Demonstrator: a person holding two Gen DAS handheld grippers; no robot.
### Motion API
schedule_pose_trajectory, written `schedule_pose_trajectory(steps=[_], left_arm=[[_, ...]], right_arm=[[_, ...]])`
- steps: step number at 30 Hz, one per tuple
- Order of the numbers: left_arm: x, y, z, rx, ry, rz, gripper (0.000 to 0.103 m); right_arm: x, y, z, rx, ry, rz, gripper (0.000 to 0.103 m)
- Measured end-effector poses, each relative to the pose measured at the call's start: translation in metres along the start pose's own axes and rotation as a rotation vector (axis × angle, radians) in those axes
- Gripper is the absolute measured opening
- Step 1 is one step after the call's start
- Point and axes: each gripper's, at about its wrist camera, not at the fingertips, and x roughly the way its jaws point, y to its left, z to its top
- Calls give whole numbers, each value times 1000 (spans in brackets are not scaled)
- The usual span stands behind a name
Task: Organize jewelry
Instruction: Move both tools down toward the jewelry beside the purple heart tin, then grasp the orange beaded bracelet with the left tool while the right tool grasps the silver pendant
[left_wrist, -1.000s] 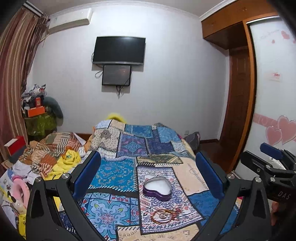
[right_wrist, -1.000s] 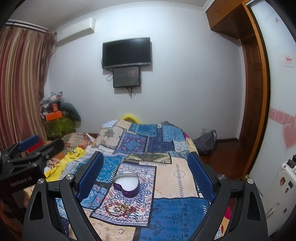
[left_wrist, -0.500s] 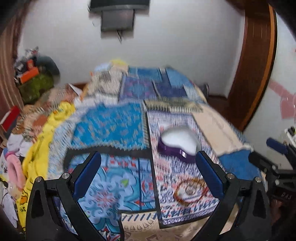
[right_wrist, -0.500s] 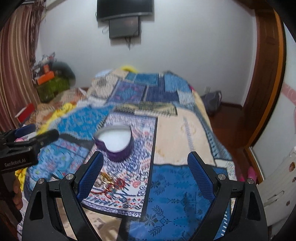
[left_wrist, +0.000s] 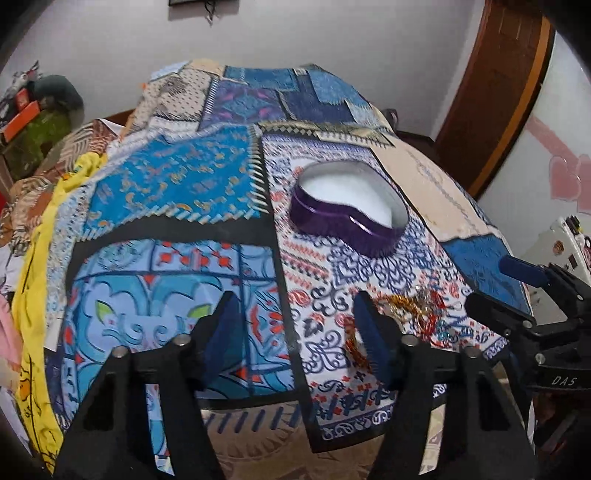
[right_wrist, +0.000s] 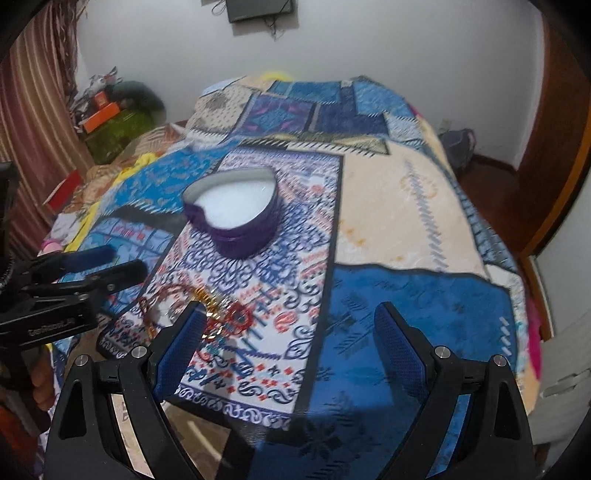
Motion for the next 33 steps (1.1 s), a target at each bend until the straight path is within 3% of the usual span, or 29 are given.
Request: schedule_pose_trajectory(steps=[7, 11, 16, 25, 32, 33], left_arm=[[3, -6, -3, 2, 6, -59, 55], [7, -7, -3, 3, 24, -95, 37], [12, -11, -4, 23, 38, -117, 30], [19, -12, -6, 9, 49, -138, 27], [22, -9, -7, -15, 52, -167, 27], [22, -8, -6, -17, 52, -169, 26]], right_arm=[[7, 2, 0, -10, 29, 34, 76], [14, 5, 4, -19, 53, 69, 62], [22, 9, 8, -34, 73, 120, 47], [36, 18, 15, -66, 98, 175, 26], [39, 16, 13, -54, 110, 226, 22], [40, 15, 13, -53, 112, 231, 18]])
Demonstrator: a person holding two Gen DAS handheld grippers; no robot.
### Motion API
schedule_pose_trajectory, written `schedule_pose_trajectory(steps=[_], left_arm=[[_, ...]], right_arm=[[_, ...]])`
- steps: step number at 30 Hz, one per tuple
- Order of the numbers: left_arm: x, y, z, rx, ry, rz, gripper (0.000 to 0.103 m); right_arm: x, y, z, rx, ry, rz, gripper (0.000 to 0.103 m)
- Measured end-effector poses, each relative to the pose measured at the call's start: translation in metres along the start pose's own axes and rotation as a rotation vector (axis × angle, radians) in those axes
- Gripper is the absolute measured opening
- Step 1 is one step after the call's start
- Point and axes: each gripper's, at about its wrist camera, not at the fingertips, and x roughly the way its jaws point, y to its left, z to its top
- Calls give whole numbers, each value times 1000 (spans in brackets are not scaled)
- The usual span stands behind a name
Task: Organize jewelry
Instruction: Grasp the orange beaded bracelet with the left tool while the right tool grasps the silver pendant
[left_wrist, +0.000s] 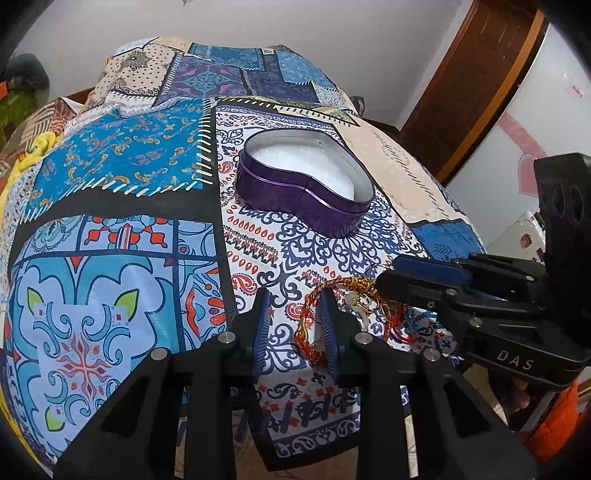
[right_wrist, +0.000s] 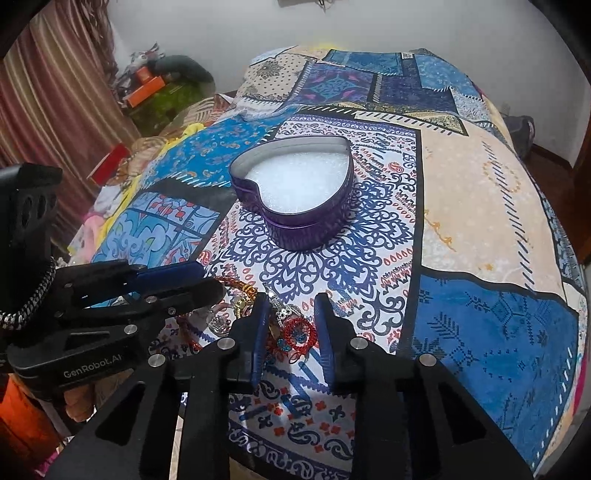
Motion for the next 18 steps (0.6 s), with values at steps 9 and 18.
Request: schedule_pose_trajectory(steps=[9, 18], left_arm=[[-8, -2, 1, 13, -19, 9, 5], [-46, -12, 10, 36, -112, 40, 5]], right_arm=[[-10, 2, 1, 2, -33, -36, 15], [-40, -3, 3, 37, -102, -55, 15]])
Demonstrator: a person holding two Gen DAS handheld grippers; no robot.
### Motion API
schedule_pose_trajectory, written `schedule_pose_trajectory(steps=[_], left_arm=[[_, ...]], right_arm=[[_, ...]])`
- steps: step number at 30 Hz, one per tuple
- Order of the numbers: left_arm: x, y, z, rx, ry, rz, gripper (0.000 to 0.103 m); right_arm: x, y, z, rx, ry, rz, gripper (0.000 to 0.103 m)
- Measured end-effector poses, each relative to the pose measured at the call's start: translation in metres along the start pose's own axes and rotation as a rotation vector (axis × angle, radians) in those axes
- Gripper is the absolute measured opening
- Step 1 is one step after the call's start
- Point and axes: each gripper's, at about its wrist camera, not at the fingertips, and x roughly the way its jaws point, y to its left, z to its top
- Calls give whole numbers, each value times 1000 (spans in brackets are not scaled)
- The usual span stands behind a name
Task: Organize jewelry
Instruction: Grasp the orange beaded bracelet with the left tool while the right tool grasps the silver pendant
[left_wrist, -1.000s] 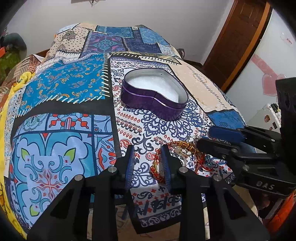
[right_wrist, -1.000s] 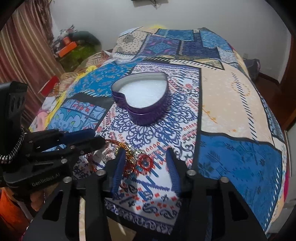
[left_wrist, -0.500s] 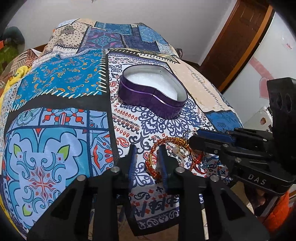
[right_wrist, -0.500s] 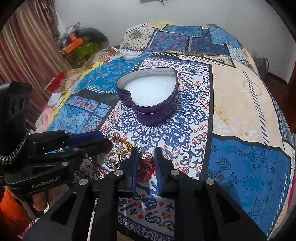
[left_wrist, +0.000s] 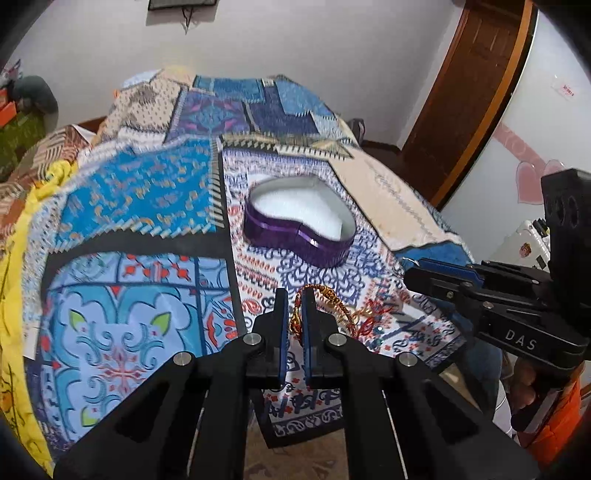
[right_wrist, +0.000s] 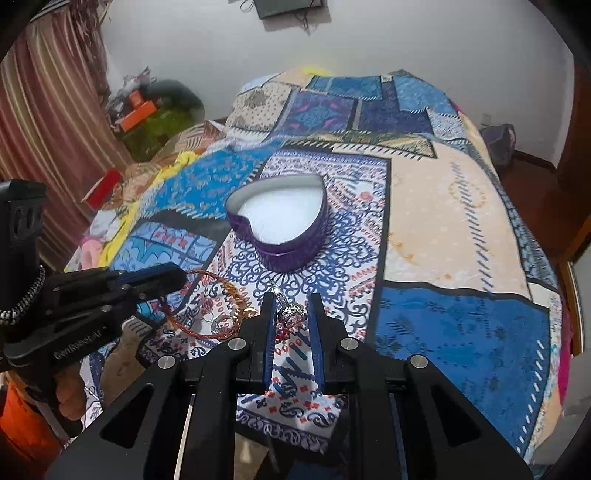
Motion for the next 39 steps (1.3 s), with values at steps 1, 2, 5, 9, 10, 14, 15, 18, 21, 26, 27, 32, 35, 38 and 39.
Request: schedule_pose_trajectory(steps=[1, 2, 5, 9, 10, 14, 15, 18, 21, 26, 27, 32, 35, 38, 39], left_arm=[[-4, -1, 1, 2, -10, 1, 5], [-9, -2, 3, 6, -23, 6, 5], [-22, -6, 8, 16, -57, 19, 5], [-39, -11, 16, 37, -109, 43, 5], [-43, -12, 18, 40, -123, 46, 5], [-54, -14, 25, 40, -162, 52, 5], [-55, -14, 26, 38, -166, 51, 5], [-58, -14, 32, 37, -183, 46, 5], [-56, -14, 37, 44, -192, 53, 5], [-49, -11, 46, 43, -200, 52, 5], [-46, -10, 48, 42, -201, 53, 5], [-31, -4, 58, 35, -203, 51, 5], [-21, 0, 65, 33, -199, 55, 5], [-10, 6, 72, 27, -192, 58, 5], [-7, 7, 73, 26, -190, 59, 5]], right_arm=[[-4, 0, 0, 2, -9, 0, 15], [-8, 1, 0, 2, -17, -3, 15], [-16, 2, 1, -1, -37, -12, 15], [-28, 5, 4, -6, -66, -17, 15], [-30, 5, 4, -7, -74, -17, 15], [-40, 9, 8, -11, -108, -13, 15], [-42, 11, 10, -14, -117, -14, 15], [-47, 13, 15, -18, -142, -17, 15], [-49, 14, 21, -14, -169, -20, 15], [-46, 11, 30, -3, -193, -13, 15], [-45, 10, 32, -3, -195, -12, 15], [-35, 6, 43, -6, -201, -15, 15], [-26, 2, 50, 0, -196, -13, 15], [-17, 0, 54, 3, -188, -13, 15], [-14, -1, 55, 3, -185, -13, 15]])
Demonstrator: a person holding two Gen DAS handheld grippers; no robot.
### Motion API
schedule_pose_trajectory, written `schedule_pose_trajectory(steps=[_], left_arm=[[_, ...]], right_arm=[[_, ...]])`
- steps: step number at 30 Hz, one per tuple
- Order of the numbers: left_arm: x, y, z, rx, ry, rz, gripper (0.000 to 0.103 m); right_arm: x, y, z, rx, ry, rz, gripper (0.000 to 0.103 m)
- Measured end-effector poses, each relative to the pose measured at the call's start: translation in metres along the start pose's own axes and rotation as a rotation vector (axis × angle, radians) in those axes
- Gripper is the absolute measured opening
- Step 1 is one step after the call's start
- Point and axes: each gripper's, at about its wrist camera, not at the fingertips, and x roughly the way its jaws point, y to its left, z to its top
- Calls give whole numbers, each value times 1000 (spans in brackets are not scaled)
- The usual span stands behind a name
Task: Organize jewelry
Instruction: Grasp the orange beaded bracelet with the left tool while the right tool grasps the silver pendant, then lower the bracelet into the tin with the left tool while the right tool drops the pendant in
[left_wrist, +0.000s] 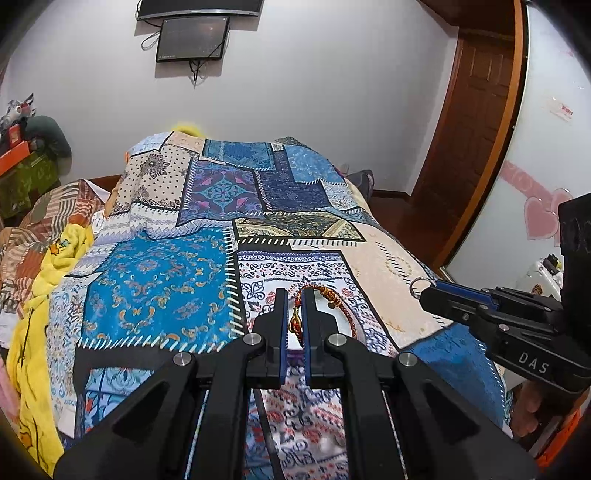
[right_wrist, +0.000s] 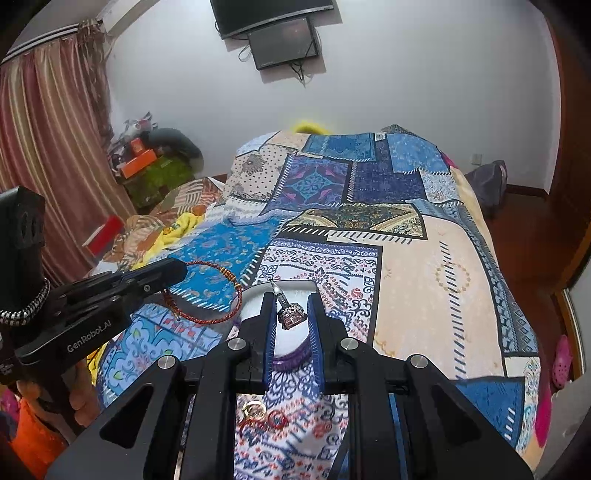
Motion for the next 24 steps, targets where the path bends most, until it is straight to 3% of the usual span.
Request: schedule_pose_trajectory(steps=[15, 24], left_arm=[[63, 6, -4, 25, 96, 0, 5], [81, 8, -9, 26, 140, -6, 5]], right_arm=[[53, -1, 0, -38, 133, 22, 15], [74, 1, -7, -55, 222, 31, 15]])
